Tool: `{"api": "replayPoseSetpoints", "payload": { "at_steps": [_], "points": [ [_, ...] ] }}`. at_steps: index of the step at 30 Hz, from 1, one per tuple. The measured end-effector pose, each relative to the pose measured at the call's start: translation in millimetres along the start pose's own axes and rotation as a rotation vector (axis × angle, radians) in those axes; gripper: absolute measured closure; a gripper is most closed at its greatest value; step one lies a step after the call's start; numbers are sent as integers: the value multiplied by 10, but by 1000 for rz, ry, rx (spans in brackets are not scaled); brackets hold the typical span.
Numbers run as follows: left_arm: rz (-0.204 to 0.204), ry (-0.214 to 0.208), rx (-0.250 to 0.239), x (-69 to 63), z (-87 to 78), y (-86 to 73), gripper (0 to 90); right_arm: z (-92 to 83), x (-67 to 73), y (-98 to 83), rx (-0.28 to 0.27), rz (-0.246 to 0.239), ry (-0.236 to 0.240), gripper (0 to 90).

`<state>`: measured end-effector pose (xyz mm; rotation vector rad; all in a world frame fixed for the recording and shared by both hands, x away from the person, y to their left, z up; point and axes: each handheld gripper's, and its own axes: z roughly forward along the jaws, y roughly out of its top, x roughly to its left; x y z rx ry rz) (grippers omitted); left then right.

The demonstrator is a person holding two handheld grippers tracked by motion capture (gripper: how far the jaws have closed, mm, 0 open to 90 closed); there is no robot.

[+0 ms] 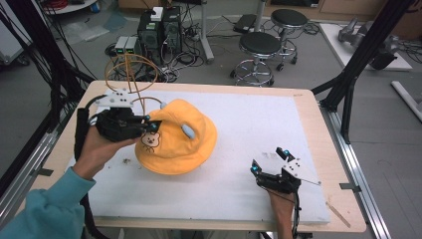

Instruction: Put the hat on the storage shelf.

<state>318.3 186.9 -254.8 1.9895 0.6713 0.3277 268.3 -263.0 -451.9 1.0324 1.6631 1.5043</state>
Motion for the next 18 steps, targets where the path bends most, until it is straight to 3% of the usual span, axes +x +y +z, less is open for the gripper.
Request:
{"api": "replayPoseSetpoints", "payload": {
  "at_steps": [12, 18],
  "points": [
    [16, 88, -45, 276, -242, 498, 850, 2, 8, 0, -2, -5, 1, 16],
    [10, 134, -63, 496, -327, 749, 850, 2, 9, 0, 0, -6, 3, 16]
  ]
}}
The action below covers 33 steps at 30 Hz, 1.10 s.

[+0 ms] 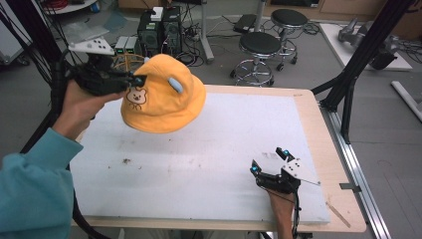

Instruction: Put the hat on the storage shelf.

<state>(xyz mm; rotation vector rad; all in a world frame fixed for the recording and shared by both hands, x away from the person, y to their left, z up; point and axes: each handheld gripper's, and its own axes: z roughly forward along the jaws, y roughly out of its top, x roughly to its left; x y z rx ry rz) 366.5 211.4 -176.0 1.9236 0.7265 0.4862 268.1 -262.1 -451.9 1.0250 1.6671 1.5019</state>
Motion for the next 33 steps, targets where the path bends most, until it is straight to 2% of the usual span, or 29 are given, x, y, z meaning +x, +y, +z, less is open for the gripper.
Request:
{"api": "replayPoseSetpoints", "payload": {
  "at_steps": [7, 11, 18, 25, 33],
  "points": [
    [-22, 92, -51, 363, -98, 267, 850, 0, 2, 2, 7, 1, 0, 16],
    [-48, 136, -66, 570, -134, 306, 850, 8, 1, 3, 7, 1, 1, 16],
    [-110, 194, -38, 910, -97, 195, 850, 7, 8, 3, 11, -4, -3, 16],
    [-152, 261, -1, 1220, -48, 38, 851, 13, 14, 6, 15, -12, -5, 16],
    [-188, 246, 29, 1351, 94, -170, 849, 17, 21, 6, 20, -18, -6, 16]
  ]
}}
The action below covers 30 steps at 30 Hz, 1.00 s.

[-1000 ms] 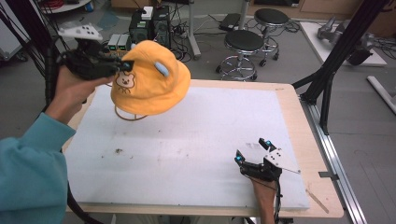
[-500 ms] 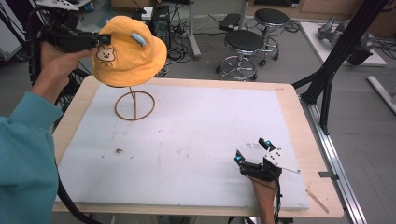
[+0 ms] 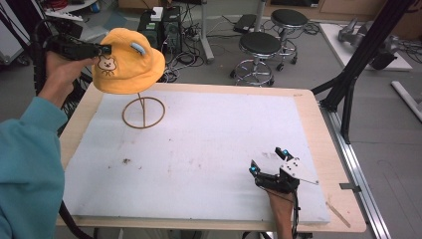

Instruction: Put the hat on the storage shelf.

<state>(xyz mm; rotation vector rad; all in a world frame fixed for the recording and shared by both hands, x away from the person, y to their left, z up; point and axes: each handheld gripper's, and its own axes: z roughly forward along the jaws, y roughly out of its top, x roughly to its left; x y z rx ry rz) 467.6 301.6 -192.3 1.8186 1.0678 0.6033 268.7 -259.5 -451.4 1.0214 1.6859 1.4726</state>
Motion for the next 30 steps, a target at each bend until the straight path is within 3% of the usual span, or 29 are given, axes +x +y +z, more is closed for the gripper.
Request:
{"api": "replayPoseSetpoints", "payload": {
  "at_steps": [2, 4, 6, 9, 10, 13, 19, 21, 26, 30],
  "points": [
    [-13, 5, 2, 24, 37, -35, 833, 1, 0, 0, -1, -3, 0, 16],
    [-36, 0, -7, 40, 55, -49, 694, 1, -2, 0, 0, -8, 1, 16],
    [-52, -2, -32, 41, 70, -58, 510, 1, -3, 1, 2, -8, 2, 16],
    [-4, 65, -68, 10, 78, -76, 156, 2, 1, 1, 6, -6, 3, 16],
    [3, 53, -86, 9, 61, -93, 57, 3, 1, 1, 6, -8, 2, 16],
    [9, 21, -143, -6, -3, -162, 49, 3, 4, 2, 11, -7, 2, 16],
    [25, -43, -192, -63, -149, -319, 20, 4, 2, 2, 8, -9, 2, 16],
    [41, -56, -188, -111, -201, -389, 20, 6, 0, 2, 7, -7, 2, 16],
    [66, -109, -204, -288, -320, -649, 20, 7, 4, 3, 11, -9, 5, 16],
    [99, -115, -208, -461, -374, -939, 21, 6, 8, 2, 7, -13, 1, 16]
  ]
}}
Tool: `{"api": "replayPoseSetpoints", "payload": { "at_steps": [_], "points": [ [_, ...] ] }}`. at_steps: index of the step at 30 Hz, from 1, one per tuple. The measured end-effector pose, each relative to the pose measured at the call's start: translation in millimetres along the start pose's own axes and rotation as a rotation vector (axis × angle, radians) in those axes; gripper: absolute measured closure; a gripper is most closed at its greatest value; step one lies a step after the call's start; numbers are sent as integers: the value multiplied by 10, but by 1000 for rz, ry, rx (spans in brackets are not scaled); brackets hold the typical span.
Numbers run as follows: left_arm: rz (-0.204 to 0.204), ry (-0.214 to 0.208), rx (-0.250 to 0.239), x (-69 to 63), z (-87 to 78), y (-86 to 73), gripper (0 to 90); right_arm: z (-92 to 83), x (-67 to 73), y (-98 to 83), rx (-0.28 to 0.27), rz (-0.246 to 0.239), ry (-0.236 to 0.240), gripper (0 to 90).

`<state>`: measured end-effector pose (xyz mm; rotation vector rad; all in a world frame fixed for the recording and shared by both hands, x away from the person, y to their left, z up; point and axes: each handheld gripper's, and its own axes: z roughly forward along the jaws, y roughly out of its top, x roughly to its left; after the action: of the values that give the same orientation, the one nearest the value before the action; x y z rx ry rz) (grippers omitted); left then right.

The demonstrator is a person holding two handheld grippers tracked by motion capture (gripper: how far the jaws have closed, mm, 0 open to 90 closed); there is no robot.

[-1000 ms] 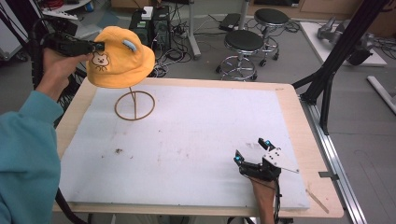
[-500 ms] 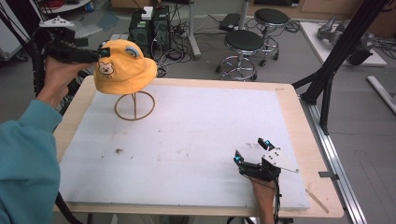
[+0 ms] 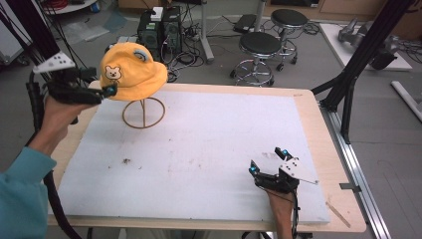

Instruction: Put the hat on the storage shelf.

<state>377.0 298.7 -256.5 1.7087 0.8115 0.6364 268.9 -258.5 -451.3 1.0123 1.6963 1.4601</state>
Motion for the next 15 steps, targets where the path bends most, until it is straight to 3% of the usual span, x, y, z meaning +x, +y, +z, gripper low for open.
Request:
{"api": "replayPoseSetpoints", "payload": {
  "at_steps": [10, 15],
  "points": [
    [50, -64, -34, -464, -164, -739, 21, 2, 2, 2, 7, 2, -3, 16],
    [61, -111, -12, -601, -160, -1042, 21, -3, -7, 0, 2, 12, -10, 16]
  ]
}}
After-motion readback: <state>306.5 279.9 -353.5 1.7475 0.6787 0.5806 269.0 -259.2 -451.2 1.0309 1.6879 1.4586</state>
